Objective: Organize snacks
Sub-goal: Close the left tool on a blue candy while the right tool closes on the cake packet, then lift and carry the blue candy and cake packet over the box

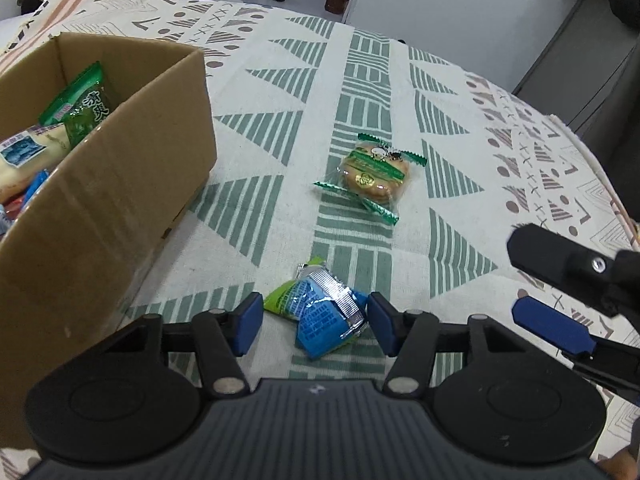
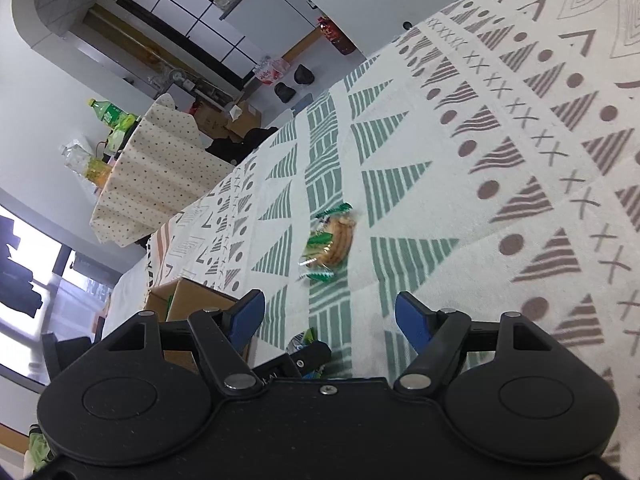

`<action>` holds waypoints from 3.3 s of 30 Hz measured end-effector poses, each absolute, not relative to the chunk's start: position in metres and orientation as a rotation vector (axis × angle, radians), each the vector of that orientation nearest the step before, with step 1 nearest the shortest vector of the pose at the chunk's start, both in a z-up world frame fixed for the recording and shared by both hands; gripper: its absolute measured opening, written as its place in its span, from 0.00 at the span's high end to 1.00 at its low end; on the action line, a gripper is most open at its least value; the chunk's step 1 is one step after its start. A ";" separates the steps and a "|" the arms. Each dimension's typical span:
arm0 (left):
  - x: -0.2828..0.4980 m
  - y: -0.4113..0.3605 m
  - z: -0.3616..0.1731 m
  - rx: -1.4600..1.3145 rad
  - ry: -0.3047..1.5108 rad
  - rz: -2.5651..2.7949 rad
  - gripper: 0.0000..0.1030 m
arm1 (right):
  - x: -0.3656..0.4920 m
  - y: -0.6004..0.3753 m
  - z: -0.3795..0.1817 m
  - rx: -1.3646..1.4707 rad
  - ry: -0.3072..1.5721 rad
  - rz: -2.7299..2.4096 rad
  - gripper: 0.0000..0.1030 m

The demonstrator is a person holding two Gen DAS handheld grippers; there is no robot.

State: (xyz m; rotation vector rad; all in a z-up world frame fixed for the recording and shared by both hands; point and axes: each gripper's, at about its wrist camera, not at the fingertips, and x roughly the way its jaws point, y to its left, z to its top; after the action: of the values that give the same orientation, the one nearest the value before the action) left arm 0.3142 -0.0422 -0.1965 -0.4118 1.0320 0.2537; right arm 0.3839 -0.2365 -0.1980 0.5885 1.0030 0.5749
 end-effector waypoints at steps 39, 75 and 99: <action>0.356 0.010 -0.198 -0.479 0.972 0.231 0.59 | 0.424 -0.185 -0.264 0.742 1.090 0.540 0.92; 0.298 0.002 -0.102 -0.426 0.812 0.311 0.59 | 0.393 -0.189 -0.171 0.769 0.860 0.751 1.00; 0.295 0.016 -0.103 -0.446 0.807 0.310 0.59 | 0.395 -0.187 -0.205 0.597 0.983 0.519 0.19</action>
State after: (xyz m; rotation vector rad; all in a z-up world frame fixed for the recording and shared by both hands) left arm 0.2954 0.0158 -0.1034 -0.4461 0.8069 0.3098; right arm 0.3947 -0.1871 -0.2050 0.5965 0.9834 0.5192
